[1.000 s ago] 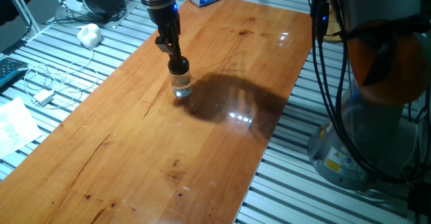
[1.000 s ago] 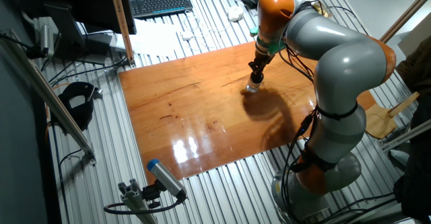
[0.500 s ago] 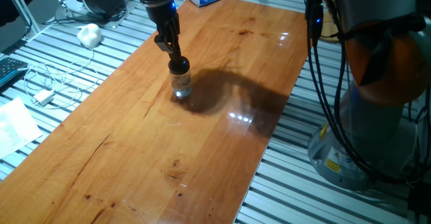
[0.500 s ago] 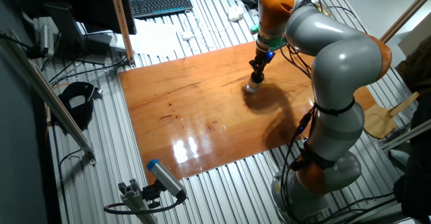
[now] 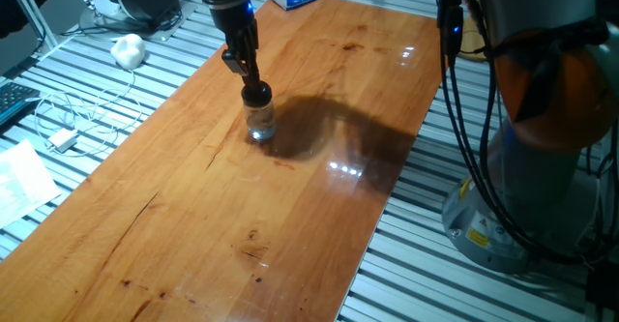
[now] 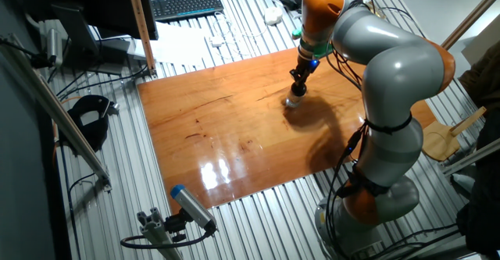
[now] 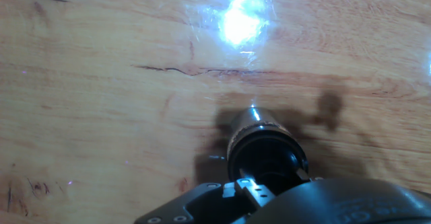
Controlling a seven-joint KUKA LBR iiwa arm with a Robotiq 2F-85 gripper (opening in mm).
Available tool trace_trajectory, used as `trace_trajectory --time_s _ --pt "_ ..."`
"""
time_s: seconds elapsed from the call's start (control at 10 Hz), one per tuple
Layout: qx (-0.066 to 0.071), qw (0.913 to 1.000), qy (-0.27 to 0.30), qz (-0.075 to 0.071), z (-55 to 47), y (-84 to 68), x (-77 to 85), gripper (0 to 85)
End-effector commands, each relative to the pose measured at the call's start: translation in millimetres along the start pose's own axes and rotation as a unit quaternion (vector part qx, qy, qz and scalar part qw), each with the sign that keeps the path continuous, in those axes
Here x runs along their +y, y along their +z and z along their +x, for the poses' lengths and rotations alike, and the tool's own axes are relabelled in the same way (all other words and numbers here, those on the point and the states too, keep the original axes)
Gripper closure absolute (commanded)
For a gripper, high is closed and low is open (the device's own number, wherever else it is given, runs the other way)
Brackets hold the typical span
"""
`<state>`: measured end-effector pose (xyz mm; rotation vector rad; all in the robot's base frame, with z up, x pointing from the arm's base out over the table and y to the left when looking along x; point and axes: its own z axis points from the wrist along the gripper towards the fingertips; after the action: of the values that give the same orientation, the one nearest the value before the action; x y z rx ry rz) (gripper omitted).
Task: Screw the lid onto the jar
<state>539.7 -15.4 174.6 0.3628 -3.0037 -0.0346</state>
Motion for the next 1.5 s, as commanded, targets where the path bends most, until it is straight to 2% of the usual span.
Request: trace_trajectory --time_s 0.0,1.4 --pt "0.001 1.0000 0.000 -0.001 -0.1 0.1 -0.3 85.0" --pt "0.011 0.9999 -0.003 -0.009 -2.1 3.6 -1.5 85.0"
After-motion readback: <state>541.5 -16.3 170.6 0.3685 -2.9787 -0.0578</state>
